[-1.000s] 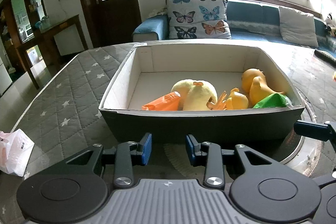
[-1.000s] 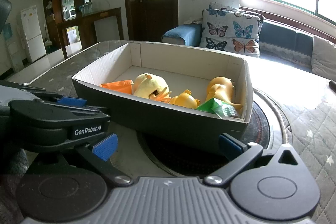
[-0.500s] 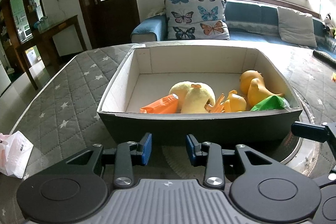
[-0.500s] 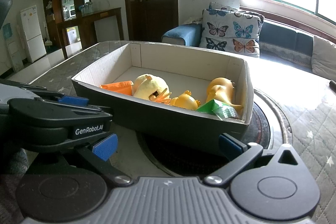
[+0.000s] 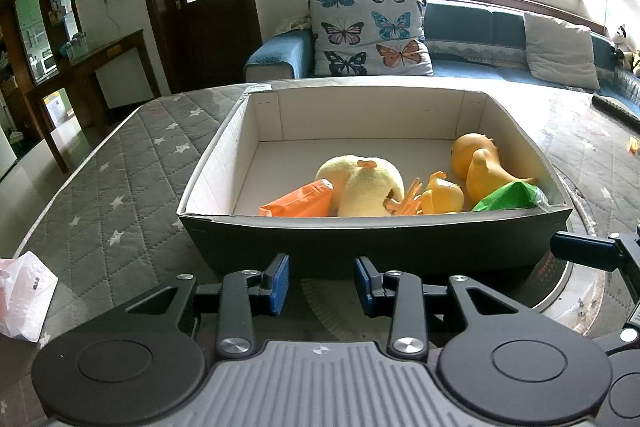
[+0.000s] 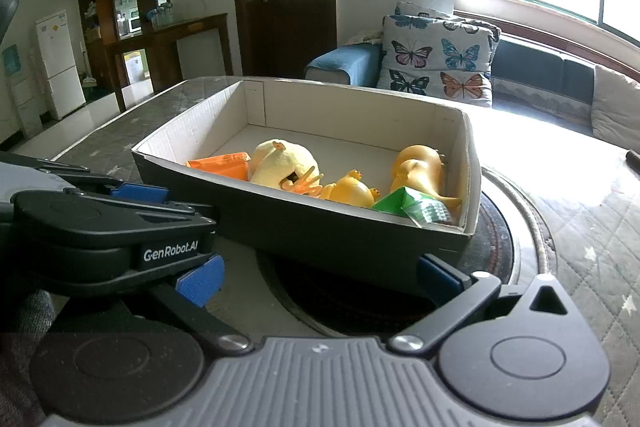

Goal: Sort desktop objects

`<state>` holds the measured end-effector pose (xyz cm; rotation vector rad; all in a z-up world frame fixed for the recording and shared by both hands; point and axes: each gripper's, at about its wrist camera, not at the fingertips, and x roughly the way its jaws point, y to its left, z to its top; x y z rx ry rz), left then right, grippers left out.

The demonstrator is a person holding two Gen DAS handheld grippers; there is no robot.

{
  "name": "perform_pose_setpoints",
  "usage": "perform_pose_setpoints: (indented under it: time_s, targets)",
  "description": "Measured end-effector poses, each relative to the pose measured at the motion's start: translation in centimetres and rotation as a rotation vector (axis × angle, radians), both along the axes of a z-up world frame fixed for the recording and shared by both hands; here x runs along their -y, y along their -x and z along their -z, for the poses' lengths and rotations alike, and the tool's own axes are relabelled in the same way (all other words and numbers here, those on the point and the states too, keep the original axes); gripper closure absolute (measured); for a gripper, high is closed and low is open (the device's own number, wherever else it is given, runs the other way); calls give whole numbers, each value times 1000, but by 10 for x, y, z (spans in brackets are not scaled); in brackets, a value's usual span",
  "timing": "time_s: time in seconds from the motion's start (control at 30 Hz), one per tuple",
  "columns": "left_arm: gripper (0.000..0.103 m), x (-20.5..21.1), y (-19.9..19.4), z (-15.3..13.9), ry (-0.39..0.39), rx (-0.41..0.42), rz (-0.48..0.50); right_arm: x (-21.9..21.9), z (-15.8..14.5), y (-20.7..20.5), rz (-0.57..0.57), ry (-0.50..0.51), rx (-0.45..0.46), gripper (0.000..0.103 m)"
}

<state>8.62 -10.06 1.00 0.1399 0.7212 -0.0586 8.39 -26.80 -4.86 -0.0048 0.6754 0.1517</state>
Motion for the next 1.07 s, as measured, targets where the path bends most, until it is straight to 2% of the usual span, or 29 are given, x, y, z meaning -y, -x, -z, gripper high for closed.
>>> perform_pose_setpoints:
  time_s: [1.07]
  targets:
    - [65, -5, 0, -6, 6, 51, -18, -3, -3, -2, -1, 1, 8, 0]
